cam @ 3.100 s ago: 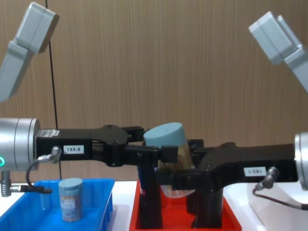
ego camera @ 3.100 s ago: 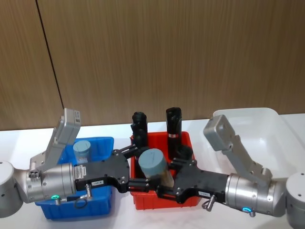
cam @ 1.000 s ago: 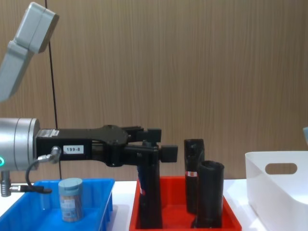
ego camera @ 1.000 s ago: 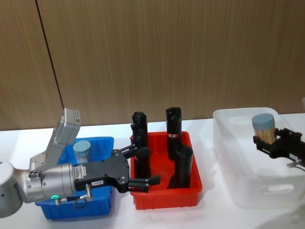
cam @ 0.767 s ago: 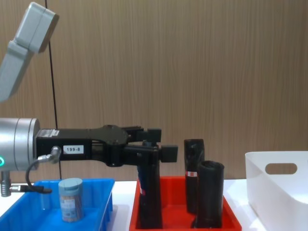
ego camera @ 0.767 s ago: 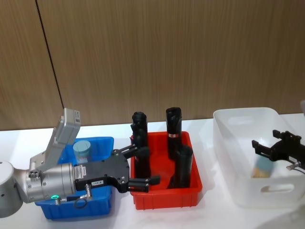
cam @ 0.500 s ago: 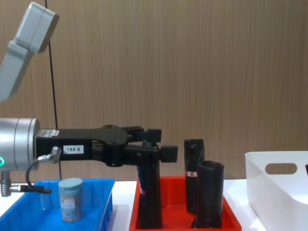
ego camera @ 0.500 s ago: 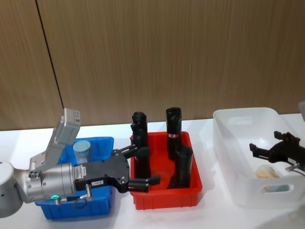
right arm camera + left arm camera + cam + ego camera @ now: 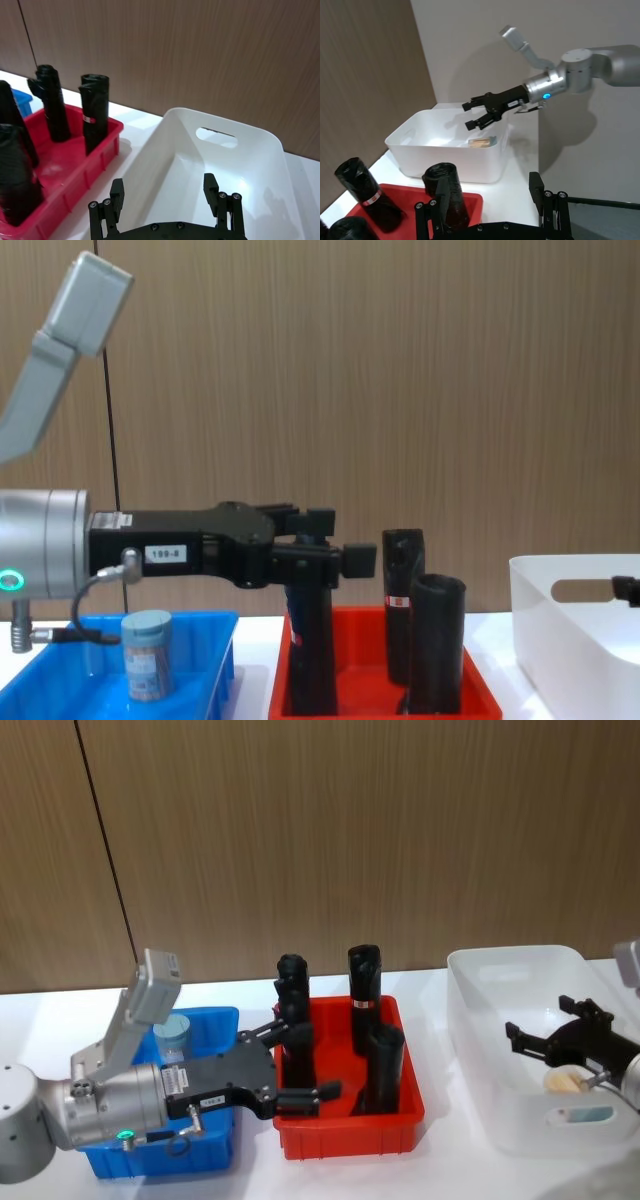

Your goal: Pick the cotton swabs from the blue box and place them into the white box.

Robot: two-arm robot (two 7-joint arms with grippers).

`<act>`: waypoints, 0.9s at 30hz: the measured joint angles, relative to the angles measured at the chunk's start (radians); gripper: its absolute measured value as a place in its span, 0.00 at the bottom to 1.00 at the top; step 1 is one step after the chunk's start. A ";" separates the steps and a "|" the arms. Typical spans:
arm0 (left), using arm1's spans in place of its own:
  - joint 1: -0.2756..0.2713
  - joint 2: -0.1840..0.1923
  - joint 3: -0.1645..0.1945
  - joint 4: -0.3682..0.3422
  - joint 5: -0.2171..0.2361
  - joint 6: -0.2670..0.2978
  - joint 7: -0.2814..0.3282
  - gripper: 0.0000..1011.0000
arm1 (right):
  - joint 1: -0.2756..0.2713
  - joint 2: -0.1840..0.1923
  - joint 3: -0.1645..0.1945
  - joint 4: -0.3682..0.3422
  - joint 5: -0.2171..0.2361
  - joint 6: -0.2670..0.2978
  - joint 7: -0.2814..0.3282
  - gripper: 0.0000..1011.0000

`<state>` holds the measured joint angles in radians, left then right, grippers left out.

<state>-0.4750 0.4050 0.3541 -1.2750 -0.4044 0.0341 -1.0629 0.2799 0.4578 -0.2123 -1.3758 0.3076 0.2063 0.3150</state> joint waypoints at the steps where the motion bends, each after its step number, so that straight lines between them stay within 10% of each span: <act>1: 0.004 0.000 0.002 -0.006 0.004 0.000 0.018 0.99 | -0.014 -0.006 -0.001 -0.018 -0.001 -0.008 -0.011 0.99; 27: 0.079 -0.008 0.034 -0.117 0.068 -0.007 0.349 0.99 | -0.257 -0.105 -0.012 -0.342 -0.018 -0.151 -0.216 0.99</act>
<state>-0.3956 0.3974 0.3876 -1.3915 -0.3361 0.0268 -0.7135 0.0230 0.3527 -0.2247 -1.7173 0.2896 0.0558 0.0985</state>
